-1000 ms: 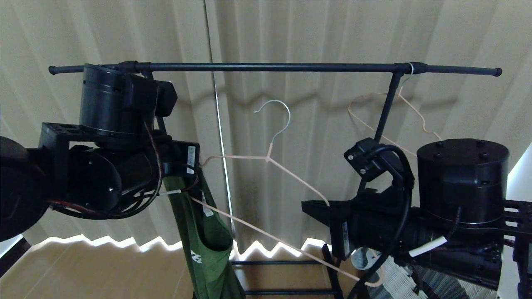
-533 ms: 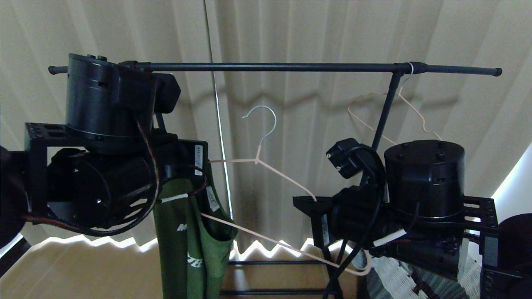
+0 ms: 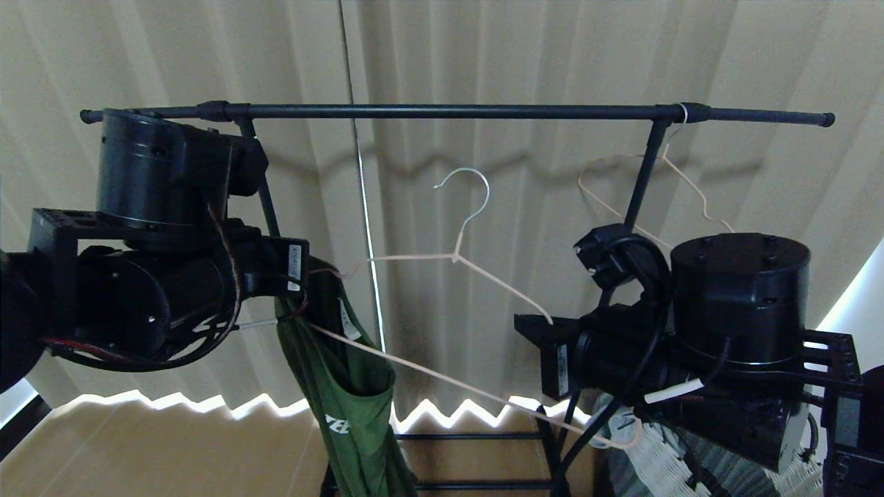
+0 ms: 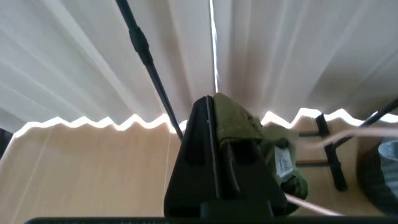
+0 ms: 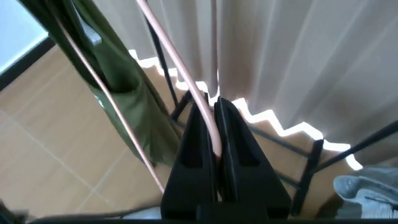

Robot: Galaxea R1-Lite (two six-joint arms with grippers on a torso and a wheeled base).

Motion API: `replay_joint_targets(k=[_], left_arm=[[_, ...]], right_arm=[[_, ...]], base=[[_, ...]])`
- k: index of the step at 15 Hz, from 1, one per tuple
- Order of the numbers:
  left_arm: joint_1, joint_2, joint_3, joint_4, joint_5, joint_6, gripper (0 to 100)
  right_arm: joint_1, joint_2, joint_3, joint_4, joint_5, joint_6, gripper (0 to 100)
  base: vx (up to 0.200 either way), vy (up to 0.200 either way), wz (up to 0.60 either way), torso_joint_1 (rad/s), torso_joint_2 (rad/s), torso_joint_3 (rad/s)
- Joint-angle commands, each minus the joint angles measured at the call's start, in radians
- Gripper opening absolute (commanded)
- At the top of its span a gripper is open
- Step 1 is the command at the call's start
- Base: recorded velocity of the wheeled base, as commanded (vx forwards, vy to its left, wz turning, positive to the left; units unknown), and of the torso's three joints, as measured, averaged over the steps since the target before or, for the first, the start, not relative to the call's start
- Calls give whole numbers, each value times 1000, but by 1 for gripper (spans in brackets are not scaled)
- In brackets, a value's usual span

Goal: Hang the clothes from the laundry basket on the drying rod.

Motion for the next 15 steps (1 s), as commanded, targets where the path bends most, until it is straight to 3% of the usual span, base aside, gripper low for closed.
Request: replay_joint_targets(k=[1,5,9,12,15], left_arm=[[-2,0,1,9,1,-2,0],[-6,-11,-4,60,1,-2,0],[-98,-7,-53,83,1,-20,0],[-128,62,-197,113,1,-112,0],[-131,109,-248,118,1,-168,0]], right_arm=[[-1,-2,5,-26,-4,-1,0],[-3,12,-1,-42,-29,-2,0],[-1,69,-32,-75,-58,-4,0],[3,81,-41,-77,-58,-2,0],[6,71,-32,-77,-58,-1,0]], base=[[0,0,0,0,0,0],[0,0,0,0,0,0],[0,0,0,0,0,0],[0,0,0,0,0,0],[0,0,0,0,0,0]])
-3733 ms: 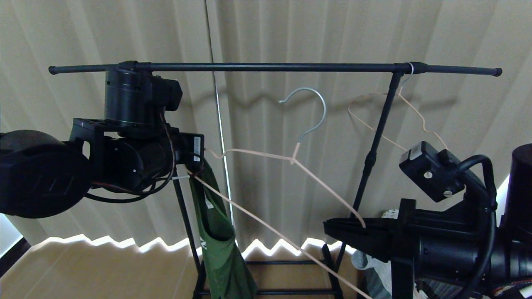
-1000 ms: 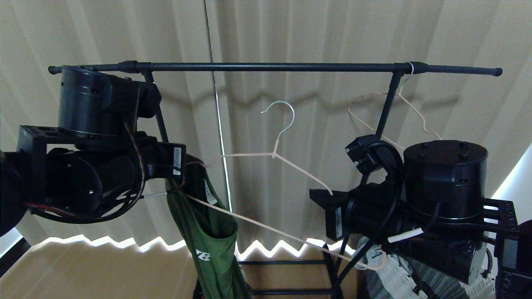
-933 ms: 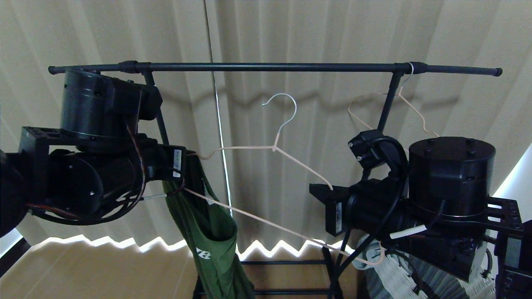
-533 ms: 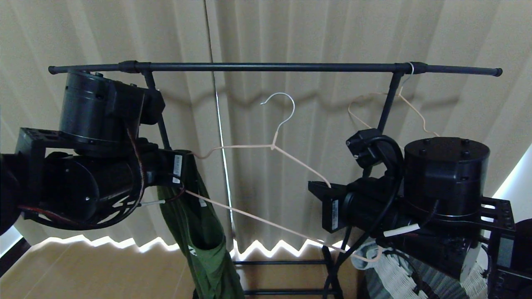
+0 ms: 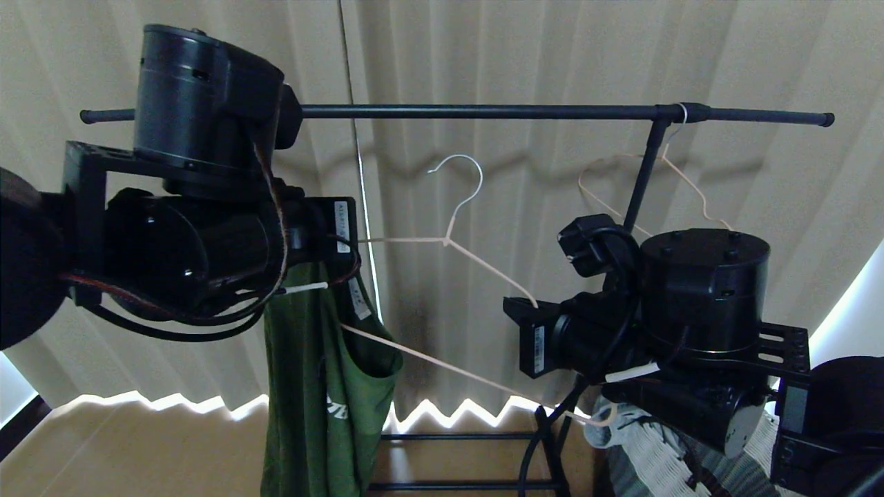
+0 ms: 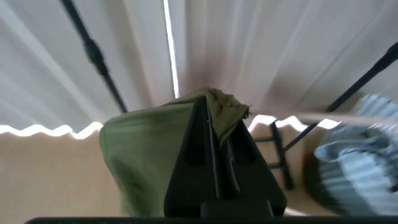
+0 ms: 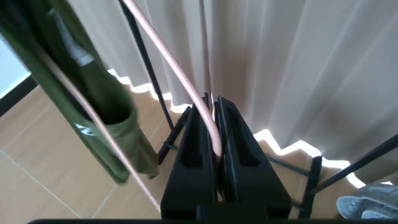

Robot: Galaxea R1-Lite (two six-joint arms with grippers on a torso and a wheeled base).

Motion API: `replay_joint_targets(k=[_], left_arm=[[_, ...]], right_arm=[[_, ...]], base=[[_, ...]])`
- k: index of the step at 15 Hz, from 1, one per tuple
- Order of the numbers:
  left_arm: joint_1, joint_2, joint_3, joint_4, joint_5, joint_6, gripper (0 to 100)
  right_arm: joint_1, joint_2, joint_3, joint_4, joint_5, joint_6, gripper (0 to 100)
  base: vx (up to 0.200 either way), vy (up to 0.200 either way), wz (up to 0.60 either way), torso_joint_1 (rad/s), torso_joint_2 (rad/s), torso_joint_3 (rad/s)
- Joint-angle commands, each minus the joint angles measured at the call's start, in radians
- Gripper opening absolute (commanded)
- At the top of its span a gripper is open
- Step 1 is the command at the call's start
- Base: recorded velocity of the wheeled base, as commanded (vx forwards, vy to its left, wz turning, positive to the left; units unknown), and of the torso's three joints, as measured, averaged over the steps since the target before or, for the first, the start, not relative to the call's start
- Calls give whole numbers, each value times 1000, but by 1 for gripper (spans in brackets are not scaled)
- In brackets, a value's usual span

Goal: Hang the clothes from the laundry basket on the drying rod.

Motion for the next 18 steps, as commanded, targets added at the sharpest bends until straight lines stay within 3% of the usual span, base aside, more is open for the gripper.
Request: replay_joint_targets(k=[1,6,8,9,15,18], left_arm=[[-9,46,-25,0,-1,-24,0],[-45,73,-80,-7,-1,-100,0],[-41,76,-99,-8,-1,-116,0],[-41,81,-117,-8,-1,-136,0],[-126,70,-96,-5,-4,-139,0],[-170,15,-50,-4,-50,-136,0]], right_arm=[[3,-2,3,1,1,0,0],[40,2,-5,-1,7,3,0],[54,-4,-5,1,5,24,0],[80,-19,-3,2,10,75,0],[115,32,-46,1,11,120,0],[110,45,-47,1,11,141,0]], base=[[0,0,0,0,0,0],[0,0,0,0,0,0],[0,0,0,0,0,0],[0,0,0,0,0,0],[0,0,0,0,0,0],[0,0,0,0,0,0]])
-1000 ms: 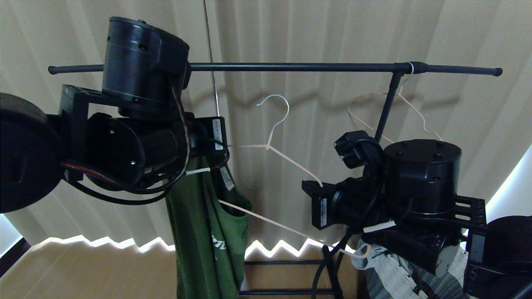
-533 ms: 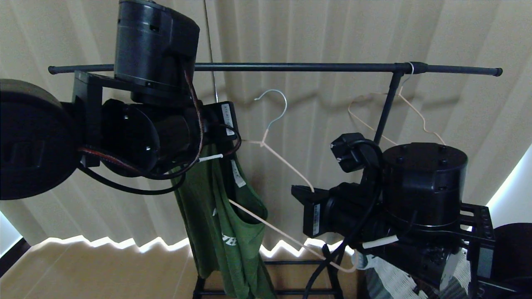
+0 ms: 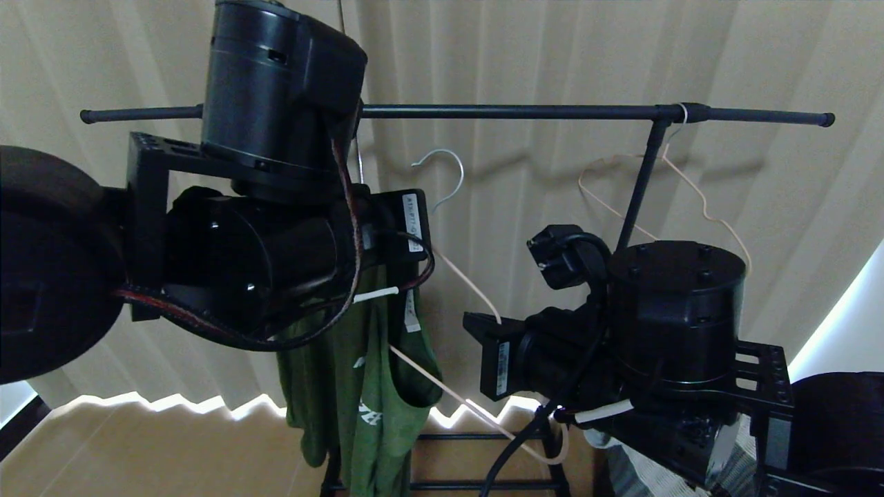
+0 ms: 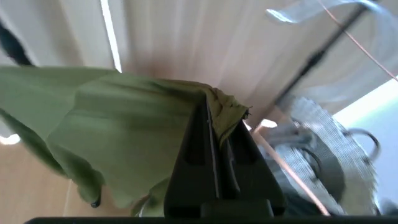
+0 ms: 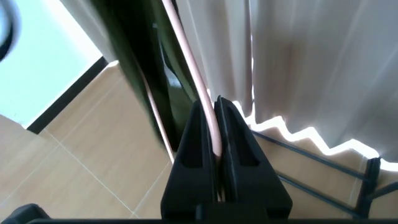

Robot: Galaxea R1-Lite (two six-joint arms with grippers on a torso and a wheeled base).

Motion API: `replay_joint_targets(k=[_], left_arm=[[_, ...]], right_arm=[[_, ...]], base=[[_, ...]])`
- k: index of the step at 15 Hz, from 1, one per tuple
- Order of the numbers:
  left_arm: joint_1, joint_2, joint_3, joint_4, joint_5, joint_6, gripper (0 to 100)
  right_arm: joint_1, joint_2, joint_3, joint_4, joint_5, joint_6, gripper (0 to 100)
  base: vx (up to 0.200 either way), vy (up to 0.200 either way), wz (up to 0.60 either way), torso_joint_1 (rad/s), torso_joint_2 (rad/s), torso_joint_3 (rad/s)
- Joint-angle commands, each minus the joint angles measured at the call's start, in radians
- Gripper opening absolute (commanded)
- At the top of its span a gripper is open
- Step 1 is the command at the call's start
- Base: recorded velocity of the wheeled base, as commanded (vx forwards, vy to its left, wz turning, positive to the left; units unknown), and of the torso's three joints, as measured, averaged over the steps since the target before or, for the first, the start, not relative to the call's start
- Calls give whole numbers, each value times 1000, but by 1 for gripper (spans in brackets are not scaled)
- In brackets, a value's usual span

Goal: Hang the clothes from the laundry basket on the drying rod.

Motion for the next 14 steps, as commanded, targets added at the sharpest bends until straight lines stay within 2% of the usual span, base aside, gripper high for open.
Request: replay_joint_targets(k=[1,2,4,8,10,11,14], left_arm=[[-21,-43,33,1,-27,2,0],[-21,-91,84,1,-112,8,0],[-17,-132,130,-5,-167,39,0],[-15,-157,185,-54,-170,108,0],[-17,-158,210,-59,-170,117,0],[-17,-158,219,-61,-169,117,100],[-17,-166,225,-88,-170,123,100]], right_arm=[[-1,12,-3,-2,-1,2,0],[-6,12,-1,-1,-2,2,0],[-17,10,2,-1,-2,3,0],[-26,-2,4,-2,-5,2,0],[-26,-17,8,-19,-5,-4,0],[-30,-22,11,-36,-5,-12,0],[-46,-27,14,-42,-7,-35,0]], base=[[0,0,0,0,0,0],[0,0,0,0,0,0],[0,0,0,0,0,0],[0,0,0,0,0,0],[0,0,0,0,0,0],[0,0,0,0,0,0],[0,0,0,0,0,0]])
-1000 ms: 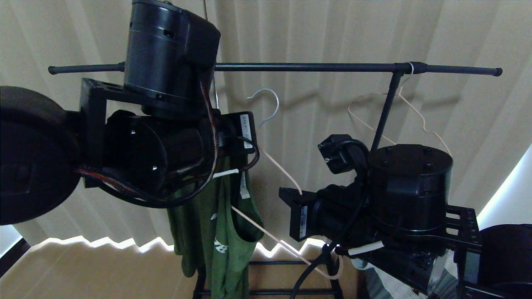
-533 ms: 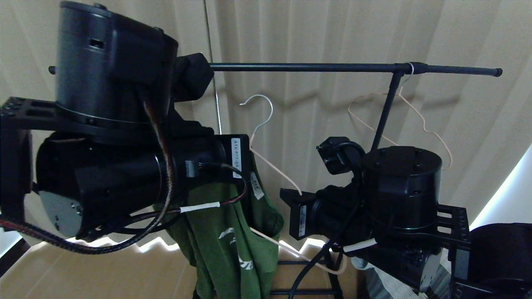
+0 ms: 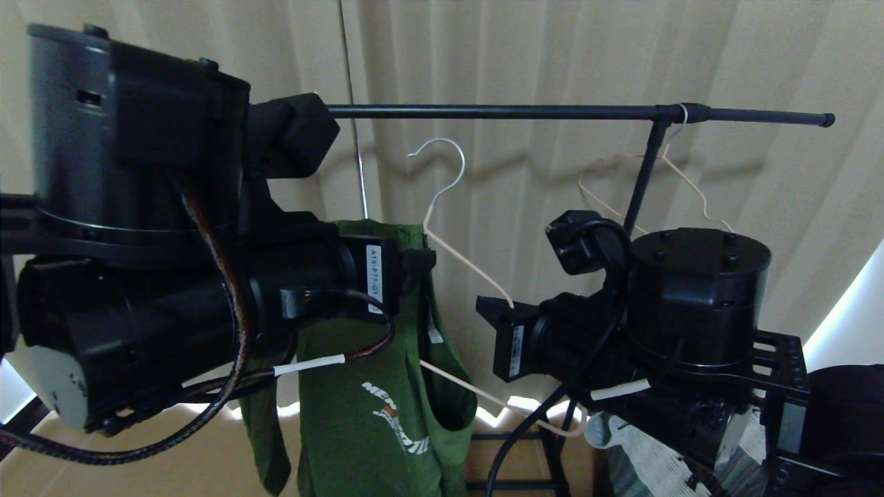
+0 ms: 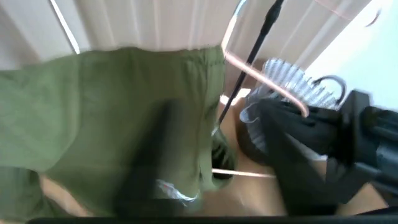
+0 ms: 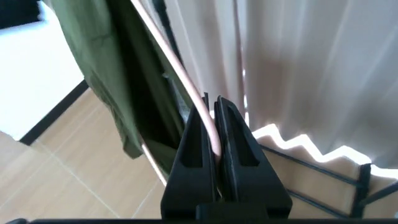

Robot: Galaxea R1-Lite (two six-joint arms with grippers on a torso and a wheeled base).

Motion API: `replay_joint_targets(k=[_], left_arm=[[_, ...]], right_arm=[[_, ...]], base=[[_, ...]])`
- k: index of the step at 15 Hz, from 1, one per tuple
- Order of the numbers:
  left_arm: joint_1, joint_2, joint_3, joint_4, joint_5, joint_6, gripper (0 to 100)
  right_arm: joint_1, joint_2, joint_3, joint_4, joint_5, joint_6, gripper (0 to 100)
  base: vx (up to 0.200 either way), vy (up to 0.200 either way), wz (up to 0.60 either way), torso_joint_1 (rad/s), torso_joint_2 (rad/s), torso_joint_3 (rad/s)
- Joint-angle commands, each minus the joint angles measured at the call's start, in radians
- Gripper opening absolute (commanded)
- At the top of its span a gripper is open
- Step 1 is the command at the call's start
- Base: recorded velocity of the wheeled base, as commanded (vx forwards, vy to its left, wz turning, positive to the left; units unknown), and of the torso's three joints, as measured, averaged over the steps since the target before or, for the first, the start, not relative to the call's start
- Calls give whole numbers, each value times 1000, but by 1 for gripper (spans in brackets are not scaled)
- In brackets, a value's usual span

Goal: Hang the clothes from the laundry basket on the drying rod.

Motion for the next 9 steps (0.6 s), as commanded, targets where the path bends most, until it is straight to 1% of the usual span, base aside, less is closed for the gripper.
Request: replay_joint_targets(k=[1,3,4,5,6,7,8,9], left_arm=[[1,-33,38,-38,2,44,100],[17,-99,125,-108,0,129,100],[32,-124,171,-162,0,180,100],[50,-135,199,-202,0,217,100],[99,-148,262,-292,-9,318,100],[138,-161,320,-373,-58,402,100],[181,-179,377,-449,-155,487,100],[221,-194,423,-499,-258,565,100]], right_arm=[[-30,-21,5,-8,-1,-27,0],[-74,-41,31,-68,5,-93,0],[-106,-44,54,-111,8,-145,0],[-123,-46,70,-142,19,-173,0],[-160,-49,106,-208,77,-222,0],[-191,-50,137,-254,122,-263,0],[-214,-47,163,-292,151,-296,0],[-221,-46,179,-323,163,-309,0]], base=[[0,0,0,0,0,0],[0,0,0,0,0,0],[0,0,0,0,0,0],[0,0,0,0,0,0],[0,0,0,0,0,0],[0,0,0,0,0,0],[0,0,0,0,0,0],[0,0,0,0,0,0]])
